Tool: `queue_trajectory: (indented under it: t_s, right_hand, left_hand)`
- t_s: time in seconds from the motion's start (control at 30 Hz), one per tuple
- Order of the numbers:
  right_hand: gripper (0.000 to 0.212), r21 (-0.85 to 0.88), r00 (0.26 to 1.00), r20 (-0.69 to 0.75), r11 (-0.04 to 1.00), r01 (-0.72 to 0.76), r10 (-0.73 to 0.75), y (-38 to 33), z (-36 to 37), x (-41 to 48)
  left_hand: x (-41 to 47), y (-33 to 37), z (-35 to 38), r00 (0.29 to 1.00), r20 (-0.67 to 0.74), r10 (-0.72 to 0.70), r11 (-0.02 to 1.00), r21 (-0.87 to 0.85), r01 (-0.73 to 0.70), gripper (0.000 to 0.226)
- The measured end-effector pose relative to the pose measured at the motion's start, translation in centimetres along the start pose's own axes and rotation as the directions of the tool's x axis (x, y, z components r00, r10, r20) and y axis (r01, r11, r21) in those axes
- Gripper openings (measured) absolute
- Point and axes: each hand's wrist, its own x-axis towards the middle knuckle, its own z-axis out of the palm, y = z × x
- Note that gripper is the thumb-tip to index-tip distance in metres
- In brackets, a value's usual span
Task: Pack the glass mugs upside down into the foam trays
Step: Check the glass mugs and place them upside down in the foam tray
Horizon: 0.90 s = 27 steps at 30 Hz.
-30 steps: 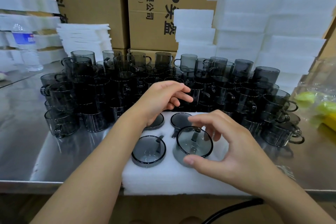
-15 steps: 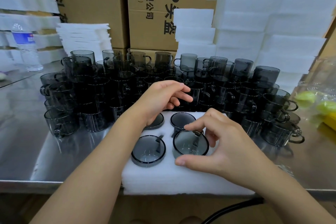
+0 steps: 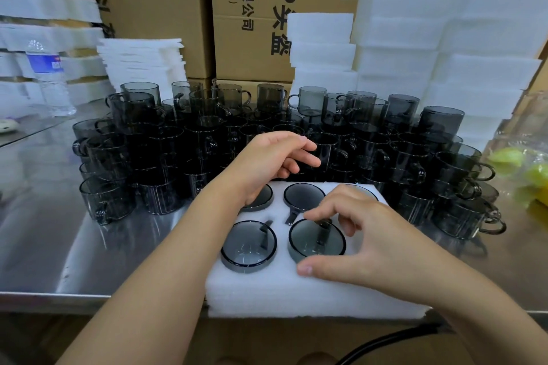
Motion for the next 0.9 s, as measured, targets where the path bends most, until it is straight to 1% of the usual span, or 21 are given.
queue_trajectory:
  t_s: [0.3, 0.4, 0.53, 0.6, 0.7, 0.8, 0.9]
  right_hand:
    - [0.060, 0.048, 0.997, 0.079, 0.999, -0.003, 0.000, 0.7, -0.6, 0.6]
    - [0.058, 0.033, 0.994, 0.111, 0.999, 0.000, -0.003, 1.0, -0.9, 0.6]
    - [0.058, -0.044, 0.996, 0.086, 0.998, 0.040, -0.036, 1.3, -0.6, 0.3]
    - [0.060, -0.096, 0.995, 0.087, 0.994, 0.059, -0.051, 1.4, -0.5, 0.2]
    - [0.057, -0.124, 0.995, 0.085, 0.990, 0.070, -0.059, 1.5, -0.6, 0.2]
    - [0.054, -0.121, 0.995, 0.077, 0.990, 0.074, -0.065, 1.6, -0.4, 0.3]
    - [0.056, -0.120, 0.997, 0.056, 0.991, 0.061, -0.055, 1.7, -0.3, 0.0]
  left_hand:
    - [0.0, 0.0, 0.0, 1.000, 0.004, 0.002, 1.000, 0.013, -0.002, 0.025]
    - [0.0, 0.0, 0.1, 1.000, 0.007, 0.001, 1.000, 0.025, -0.001, 0.025]
    - [-0.3, 0.2, 0.3, 1.000, 0.022, 0.001, 0.995, 0.103, -0.003, 0.025]
    - [-0.5, 0.4, 0.5, 0.999, 0.047, 0.004, 0.985, 0.174, -0.012, 0.024]
    - [-0.8, 0.6, 0.8, 0.996, 0.090, 0.000, 0.969, 0.246, -0.022, 0.021]
    - [-0.9, 0.7, 1.0, 0.995, 0.101, -0.003, 0.963, 0.270, -0.024, 0.018]
    - [-0.9, 0.7, 0.9, 0.996, 0.089, 0.002, 0.969, 0.246, -0.024, 0.019]
